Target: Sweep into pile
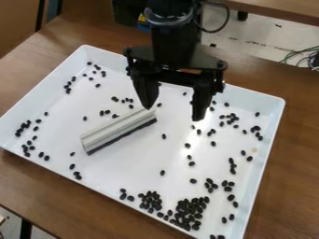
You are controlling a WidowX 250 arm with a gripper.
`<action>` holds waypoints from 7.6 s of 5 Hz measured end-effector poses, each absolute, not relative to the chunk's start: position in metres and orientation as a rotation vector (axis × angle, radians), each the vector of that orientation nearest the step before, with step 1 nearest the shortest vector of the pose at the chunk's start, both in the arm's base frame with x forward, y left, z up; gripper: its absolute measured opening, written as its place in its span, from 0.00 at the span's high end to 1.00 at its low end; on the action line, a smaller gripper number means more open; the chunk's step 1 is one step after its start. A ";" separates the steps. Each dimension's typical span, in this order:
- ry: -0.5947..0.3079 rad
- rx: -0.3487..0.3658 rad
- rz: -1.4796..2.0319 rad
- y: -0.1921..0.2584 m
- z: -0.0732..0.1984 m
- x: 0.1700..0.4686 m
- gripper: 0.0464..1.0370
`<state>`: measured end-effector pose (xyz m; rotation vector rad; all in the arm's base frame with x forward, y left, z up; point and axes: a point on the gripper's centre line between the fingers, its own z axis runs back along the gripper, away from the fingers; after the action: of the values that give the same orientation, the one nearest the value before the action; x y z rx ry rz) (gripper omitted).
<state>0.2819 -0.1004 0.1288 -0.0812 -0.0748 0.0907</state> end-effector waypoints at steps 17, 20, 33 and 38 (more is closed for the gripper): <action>-0.049 0.140 0.128 0.101 0.062 0.330 0.68; -0.063 0.107 0.141 0.142 0.025 0.351 0.68; -0.014 -0.114 -0.374 -0.146 0.017 0.333 0.68; -0.058 0.063 0.030 0.097 0.058 0.296 0.68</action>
<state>0.2960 0.0971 0.0583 0.0628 -0.0577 0.0302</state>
